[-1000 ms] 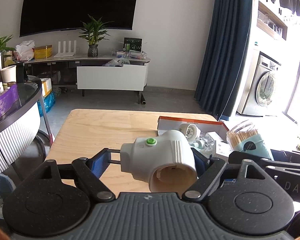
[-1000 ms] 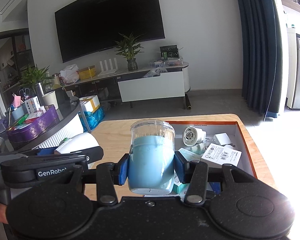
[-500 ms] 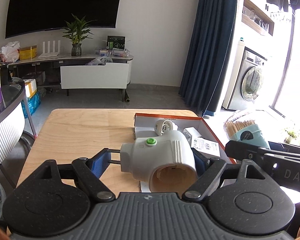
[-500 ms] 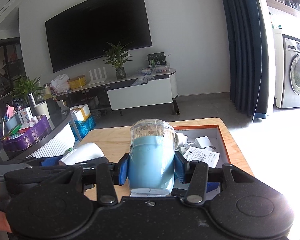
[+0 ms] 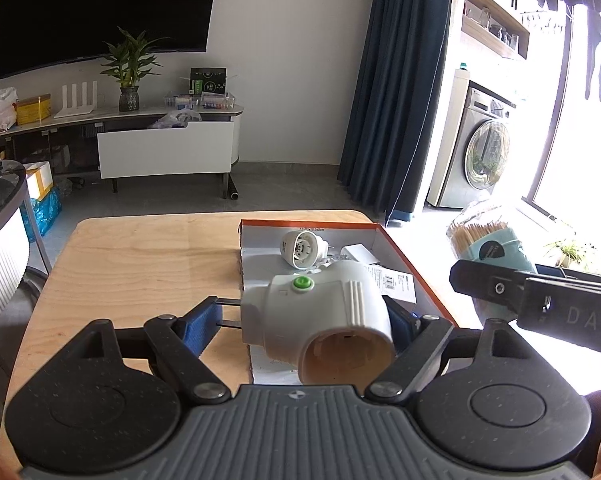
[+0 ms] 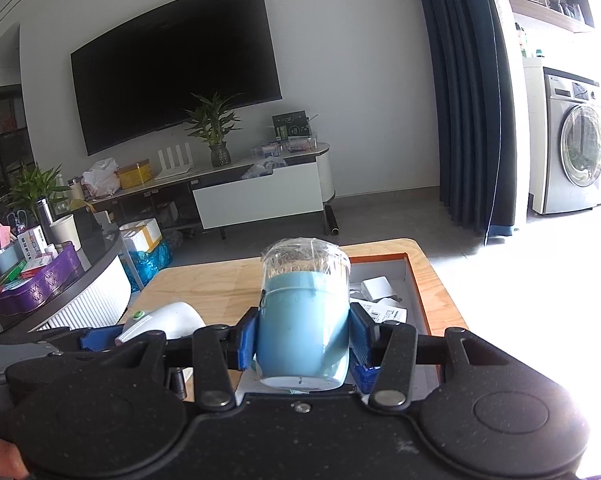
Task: Organize rigid objects
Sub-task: 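Carry the socket adapter and toothpick cup with both tools over the tray, then hold the socket adapter and toothpick cup above the tray with both tools, then lower the toothpick cup into the tray and open right tool, then lower the white socket adapter into the tray and open left tool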
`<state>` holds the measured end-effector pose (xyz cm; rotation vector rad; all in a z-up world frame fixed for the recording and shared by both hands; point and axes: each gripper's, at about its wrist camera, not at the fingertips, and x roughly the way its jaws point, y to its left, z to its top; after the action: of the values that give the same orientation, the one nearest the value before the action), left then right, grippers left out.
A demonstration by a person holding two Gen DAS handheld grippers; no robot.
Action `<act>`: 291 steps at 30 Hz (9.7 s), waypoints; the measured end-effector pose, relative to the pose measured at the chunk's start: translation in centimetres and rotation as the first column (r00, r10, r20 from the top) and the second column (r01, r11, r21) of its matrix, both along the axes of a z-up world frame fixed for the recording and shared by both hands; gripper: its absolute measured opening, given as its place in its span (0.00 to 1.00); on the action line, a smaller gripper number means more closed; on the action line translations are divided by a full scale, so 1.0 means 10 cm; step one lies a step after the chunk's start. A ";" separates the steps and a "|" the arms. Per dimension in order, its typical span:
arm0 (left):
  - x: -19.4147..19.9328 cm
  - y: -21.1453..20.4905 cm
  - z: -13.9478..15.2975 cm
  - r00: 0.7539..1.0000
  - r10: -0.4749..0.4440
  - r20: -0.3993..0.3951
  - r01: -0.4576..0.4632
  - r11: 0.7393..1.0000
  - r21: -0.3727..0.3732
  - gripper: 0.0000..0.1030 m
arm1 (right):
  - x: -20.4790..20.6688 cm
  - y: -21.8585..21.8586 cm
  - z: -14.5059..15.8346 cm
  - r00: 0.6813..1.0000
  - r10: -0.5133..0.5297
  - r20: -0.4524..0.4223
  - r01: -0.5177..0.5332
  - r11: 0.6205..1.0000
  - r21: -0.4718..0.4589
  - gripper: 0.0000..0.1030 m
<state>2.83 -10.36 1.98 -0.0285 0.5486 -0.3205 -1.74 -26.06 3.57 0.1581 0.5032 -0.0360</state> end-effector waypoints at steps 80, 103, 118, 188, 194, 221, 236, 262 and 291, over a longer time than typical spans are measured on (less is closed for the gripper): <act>0.61 -0.27 -0.16 0.992 -0.074 -0.102 0.075 0.997 0.015 0.82 | 0.55 -0.43 -0.16 0.994 -0.076 -0.084 0.076 0.997 0.008 0.55; 0.56 -0.22 -0.27 0.988 -0.065 -0.142 0.067 0.998 0.015 0.82 | 0.58 -0.43 -0.30 0.989 -0.069 -0.134 0.072 0.997 0.019 0.55; 0.63 -0.24 -0.20 0.991 -0.065 -0.116 0.068 0.998 0.019 0.82 | 0.54 -0.46 -0.28 0.991 -0.064 -0.117 0.067 0.998 0.015 0.55; 1.04 -0.32 -0.11 0.993 -0.051 -0.110 0.054 0.998 0.022 0.82 | 1.07 -0.57 -0.24 0.992 -0.045 -0.119 0.044 0.999 -0.017 0.55; 1.06 -0.32 -0.11 0.993 -0.042 -0.108 0.045 0.999 0.023 0.82 | 1.10 -0.57 -0.24 0.992 -0.049 -0.117 0.047 0.999 -0.020 0.55; 1.19 -0.34 -0.14 0.992 -0.037 -0.124 0.041 0.999 0.028 0.82 | 1.24 -0.65 -0.29 0.990 -0.051 -0.134 0.047 0.998 -0.027 0.55; 1.27 -0.35 -0.22 0.989 -0.028 -0.146 0.034 0.999 0.036 0.82 | 1.54 -0.72 -0.48 0.983 -0.065 -0.171 0.056 0.997 -0.055 0.56; 1.46 -0.51 -0.35 0.971 -0.104 -0.216 0.100 0.994 -0.033 0.88 | 1.23 -0.90 -0.34 0.991 -0.090 -0.095 0.087 0.995 -0.040 0.67; 0.32 -0.27 0.01 0.987 0.052 -0.152 -0.041 0.996 0.074 1.00 | 0.41 -0.54 -0.24 0.994 -0.043 -0.097 0.041 0.999 -0.019 0.87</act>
<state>6.03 -13.03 2.06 0.0020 0.7106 -0.2543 2.36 -31.50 1.12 0.1506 0.5966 -0.0896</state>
